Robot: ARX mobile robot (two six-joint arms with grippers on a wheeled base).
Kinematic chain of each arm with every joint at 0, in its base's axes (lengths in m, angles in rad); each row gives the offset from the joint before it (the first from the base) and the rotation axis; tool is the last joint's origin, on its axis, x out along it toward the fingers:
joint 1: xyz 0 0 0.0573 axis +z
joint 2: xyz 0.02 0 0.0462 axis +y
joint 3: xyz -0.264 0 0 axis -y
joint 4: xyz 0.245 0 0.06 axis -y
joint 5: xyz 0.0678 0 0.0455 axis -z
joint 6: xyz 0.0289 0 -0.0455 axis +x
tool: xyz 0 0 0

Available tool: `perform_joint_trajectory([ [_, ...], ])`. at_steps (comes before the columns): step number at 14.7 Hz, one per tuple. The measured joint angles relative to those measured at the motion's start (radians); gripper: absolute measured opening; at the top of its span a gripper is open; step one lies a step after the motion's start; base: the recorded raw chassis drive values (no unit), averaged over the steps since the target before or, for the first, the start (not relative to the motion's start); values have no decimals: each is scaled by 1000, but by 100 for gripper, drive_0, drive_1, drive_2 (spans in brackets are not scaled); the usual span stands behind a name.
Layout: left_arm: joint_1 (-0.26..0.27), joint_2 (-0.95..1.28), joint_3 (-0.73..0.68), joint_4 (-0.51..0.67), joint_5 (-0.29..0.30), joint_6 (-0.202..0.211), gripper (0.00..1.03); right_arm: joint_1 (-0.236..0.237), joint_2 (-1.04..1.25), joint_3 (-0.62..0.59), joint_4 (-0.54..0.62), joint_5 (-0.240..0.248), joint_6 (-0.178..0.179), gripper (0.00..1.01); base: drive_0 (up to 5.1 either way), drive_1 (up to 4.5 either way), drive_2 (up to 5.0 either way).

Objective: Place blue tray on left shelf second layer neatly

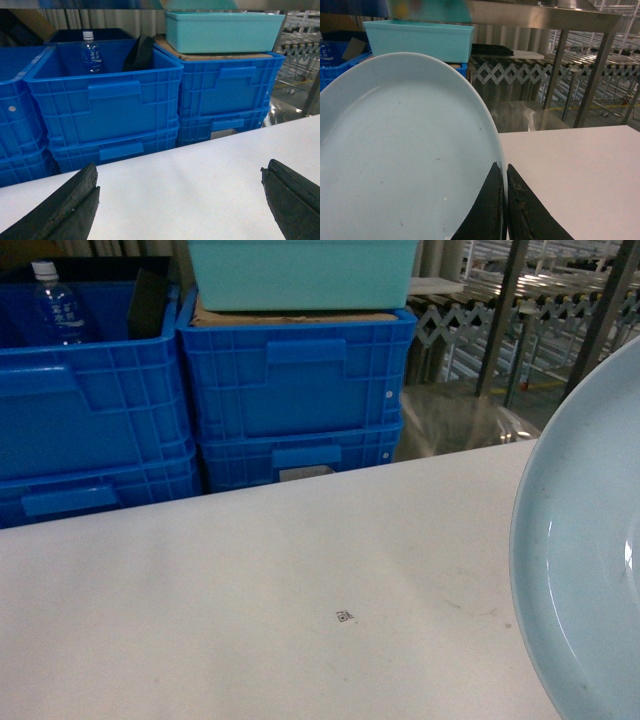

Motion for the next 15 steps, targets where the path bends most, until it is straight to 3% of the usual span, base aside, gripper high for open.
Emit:
perform_joint_trajectory([
  [15,0,0,0,0,0,0,98,0,0,0,0,0,0,2,-159,-159,-159],
])
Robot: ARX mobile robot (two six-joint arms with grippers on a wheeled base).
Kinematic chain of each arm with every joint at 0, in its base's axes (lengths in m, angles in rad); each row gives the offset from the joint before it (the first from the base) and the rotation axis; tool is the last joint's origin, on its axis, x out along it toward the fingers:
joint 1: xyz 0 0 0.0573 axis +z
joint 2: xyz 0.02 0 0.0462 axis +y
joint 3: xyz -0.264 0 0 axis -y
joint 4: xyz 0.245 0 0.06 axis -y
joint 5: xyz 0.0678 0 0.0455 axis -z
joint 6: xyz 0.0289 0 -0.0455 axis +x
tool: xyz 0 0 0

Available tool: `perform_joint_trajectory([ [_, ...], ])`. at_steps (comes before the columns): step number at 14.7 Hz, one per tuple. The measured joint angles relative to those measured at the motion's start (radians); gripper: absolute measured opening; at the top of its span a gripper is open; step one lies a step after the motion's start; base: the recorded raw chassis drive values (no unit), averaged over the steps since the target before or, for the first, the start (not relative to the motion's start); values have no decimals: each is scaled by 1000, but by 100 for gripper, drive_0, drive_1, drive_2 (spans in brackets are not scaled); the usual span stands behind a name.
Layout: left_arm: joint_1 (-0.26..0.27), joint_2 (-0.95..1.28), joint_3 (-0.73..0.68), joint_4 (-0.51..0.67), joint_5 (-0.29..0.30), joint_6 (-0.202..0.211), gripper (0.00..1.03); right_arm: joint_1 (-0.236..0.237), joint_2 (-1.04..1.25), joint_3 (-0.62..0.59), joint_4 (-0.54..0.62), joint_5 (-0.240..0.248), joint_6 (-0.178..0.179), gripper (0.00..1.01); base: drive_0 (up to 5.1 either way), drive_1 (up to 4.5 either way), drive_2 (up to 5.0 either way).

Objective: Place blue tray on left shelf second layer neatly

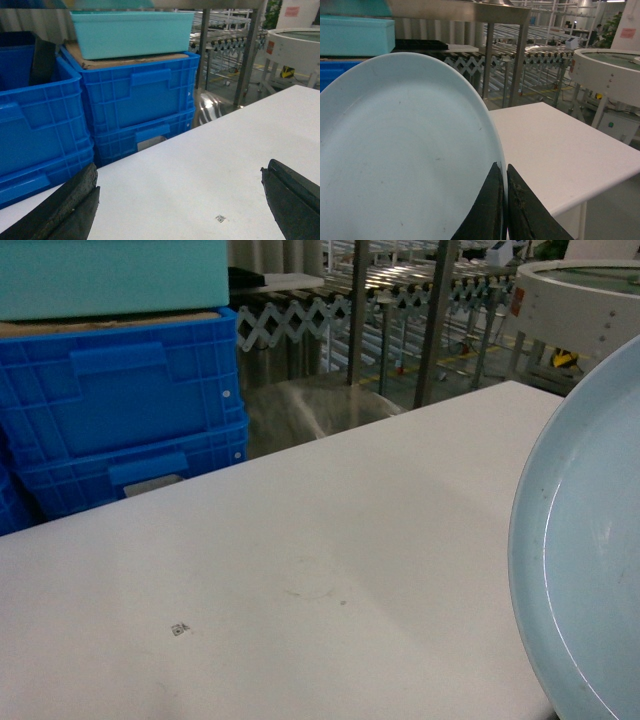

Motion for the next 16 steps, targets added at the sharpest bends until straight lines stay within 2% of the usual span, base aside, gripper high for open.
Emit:
perform_joint_trajectory([
  [16,0,0,0,0,0,0,98,0,0,0,0,0,0,2,-163,-163,-163],
])
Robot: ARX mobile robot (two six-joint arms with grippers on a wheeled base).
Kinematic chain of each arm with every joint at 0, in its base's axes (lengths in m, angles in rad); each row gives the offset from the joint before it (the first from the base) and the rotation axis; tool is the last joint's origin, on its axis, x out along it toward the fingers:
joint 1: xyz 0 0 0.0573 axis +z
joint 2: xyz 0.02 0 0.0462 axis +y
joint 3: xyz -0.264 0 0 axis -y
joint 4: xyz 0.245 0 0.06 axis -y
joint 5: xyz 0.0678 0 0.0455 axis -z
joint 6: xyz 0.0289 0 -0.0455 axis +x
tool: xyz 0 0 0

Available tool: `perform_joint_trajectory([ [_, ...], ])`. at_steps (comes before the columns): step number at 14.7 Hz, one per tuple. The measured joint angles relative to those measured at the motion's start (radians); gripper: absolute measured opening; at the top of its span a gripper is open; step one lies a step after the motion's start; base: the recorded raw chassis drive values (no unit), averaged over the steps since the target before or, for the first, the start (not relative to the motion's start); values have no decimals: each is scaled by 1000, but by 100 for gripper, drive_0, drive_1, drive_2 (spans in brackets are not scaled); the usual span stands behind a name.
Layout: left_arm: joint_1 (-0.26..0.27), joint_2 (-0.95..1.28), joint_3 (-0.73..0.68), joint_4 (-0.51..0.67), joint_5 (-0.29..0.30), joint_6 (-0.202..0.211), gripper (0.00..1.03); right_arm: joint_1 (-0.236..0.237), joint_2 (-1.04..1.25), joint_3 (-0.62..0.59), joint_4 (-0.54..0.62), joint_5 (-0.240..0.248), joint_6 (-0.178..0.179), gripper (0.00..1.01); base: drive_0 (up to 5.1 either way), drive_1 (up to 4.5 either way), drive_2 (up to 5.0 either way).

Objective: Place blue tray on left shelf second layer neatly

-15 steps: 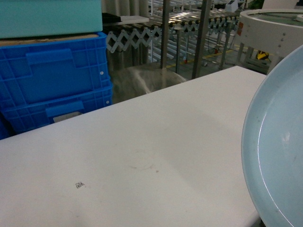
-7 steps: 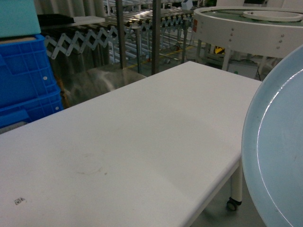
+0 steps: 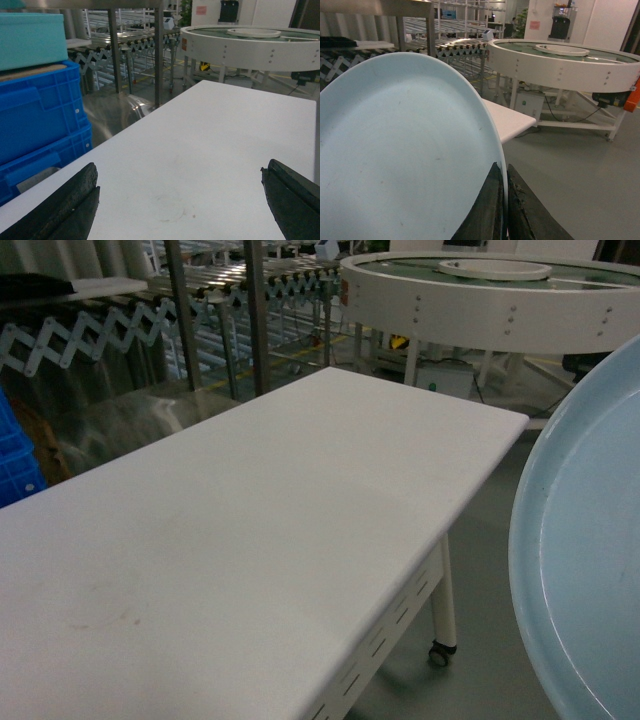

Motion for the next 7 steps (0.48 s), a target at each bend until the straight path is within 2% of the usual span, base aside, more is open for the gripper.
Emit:
perform_joint_trajectory([
  [7,0,0,0,0,0,0,98,0,0,0,0,0,0,2,-163,-163,-163],
])
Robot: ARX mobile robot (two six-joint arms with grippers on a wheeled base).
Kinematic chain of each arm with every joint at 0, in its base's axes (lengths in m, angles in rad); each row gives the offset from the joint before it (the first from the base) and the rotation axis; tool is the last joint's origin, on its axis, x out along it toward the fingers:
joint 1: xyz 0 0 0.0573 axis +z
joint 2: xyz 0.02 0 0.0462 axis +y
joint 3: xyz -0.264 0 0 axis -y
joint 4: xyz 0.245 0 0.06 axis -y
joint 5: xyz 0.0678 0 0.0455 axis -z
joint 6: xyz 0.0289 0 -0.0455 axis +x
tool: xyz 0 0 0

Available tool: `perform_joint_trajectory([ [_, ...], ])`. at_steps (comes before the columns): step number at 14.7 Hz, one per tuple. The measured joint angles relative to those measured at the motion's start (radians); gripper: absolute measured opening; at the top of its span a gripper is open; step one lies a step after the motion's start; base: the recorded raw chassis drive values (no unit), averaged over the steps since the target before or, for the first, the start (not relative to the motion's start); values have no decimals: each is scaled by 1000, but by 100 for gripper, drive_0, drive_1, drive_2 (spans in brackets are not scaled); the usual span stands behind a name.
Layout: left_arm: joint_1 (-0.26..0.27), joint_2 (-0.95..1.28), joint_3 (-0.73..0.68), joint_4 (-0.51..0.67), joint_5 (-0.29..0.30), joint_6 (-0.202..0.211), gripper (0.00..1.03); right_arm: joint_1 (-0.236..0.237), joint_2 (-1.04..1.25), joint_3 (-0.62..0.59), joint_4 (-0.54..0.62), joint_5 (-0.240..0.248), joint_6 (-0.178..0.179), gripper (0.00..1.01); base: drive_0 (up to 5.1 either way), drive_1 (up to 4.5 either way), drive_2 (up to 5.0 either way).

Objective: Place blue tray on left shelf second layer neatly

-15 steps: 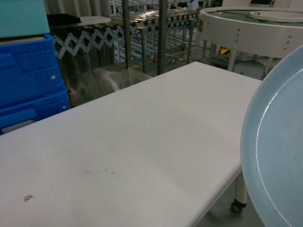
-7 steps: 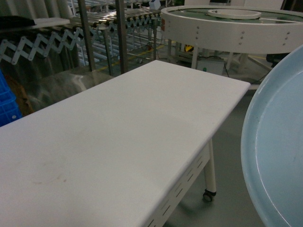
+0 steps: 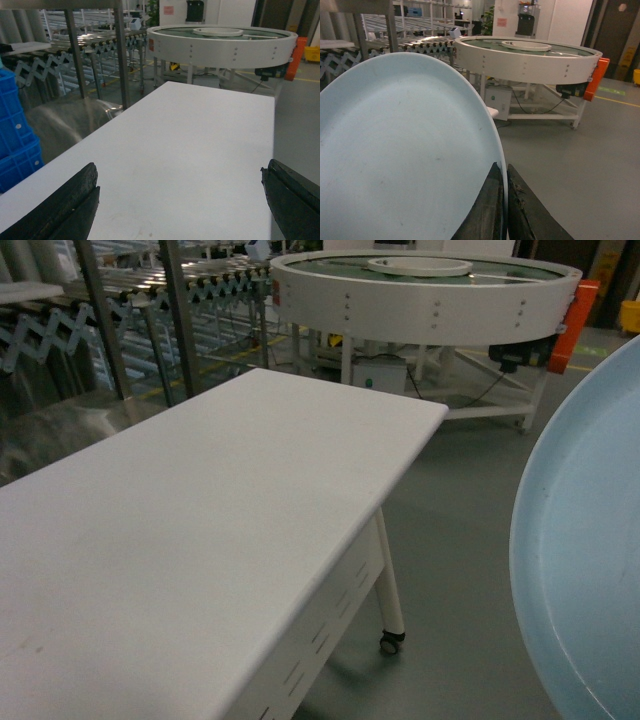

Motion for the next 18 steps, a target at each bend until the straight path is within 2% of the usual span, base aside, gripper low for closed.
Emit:
perform_joint_trajectory([
  [18,0,0,0,0,0,0,98,0,0,0,0,0,0,2,-160,-160,-160],
])
